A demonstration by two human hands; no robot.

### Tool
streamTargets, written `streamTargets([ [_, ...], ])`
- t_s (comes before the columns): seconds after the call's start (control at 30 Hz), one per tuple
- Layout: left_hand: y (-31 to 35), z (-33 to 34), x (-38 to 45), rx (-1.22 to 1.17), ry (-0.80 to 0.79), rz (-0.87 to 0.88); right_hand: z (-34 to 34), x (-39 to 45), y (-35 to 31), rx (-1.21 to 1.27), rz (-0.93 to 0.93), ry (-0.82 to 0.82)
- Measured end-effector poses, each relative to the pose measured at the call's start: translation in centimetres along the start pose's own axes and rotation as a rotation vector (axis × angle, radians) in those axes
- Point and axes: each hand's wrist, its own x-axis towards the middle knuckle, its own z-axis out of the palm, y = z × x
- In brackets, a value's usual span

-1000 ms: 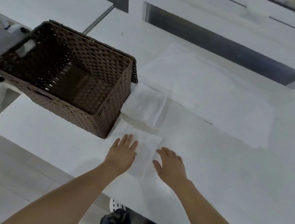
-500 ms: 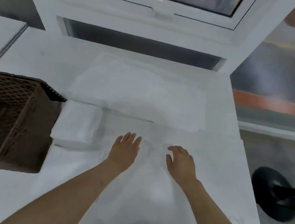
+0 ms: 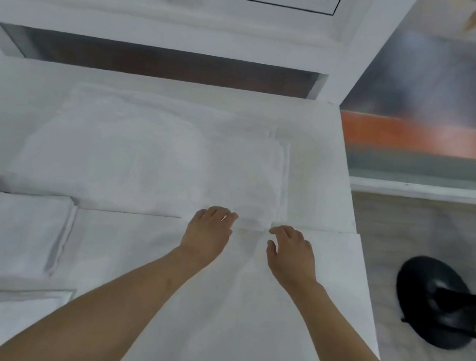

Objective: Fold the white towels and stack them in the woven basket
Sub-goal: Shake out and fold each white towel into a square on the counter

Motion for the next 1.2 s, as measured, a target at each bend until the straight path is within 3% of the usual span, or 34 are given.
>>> streamTargets([
  [0.3, 3.7, 5.1, 8.6, -0.029, -0.007, 0.051, 2.2, 4.2, 5.9, 0.065, 0.043, 0.018],
  [0.63, 3.4, 4.9, 10.4, -0.19, 0.12, -0.062, 3.4, 5.1, 7.0, 0.142, 0.074, 0.02],
  [0.77, 3.8, 2.4, 10.0, -0.41, 0.127, -0.155, 2.5, 5.7, 6.1, 0.162, 0.048, 0.051],
  [0.93, 3.9, -2.5, 8.1, -0.591, 0.297, -0.206, 0.1, 6.5, 3.6, 0.196, 0.012, 0.128],
  [1.03, 3.5, -5.8, 6.4, -0.571, 0.427, -0.099, -1.7, 6.4, 0.9, 0.231, -0.014, 0.181],
  [1.2, 1.8, -12.7, 2.4, -0.55, 0.514, 0.074, -4.6, 5.5, -5.1, 0.334, -0.029, 0.189],
])
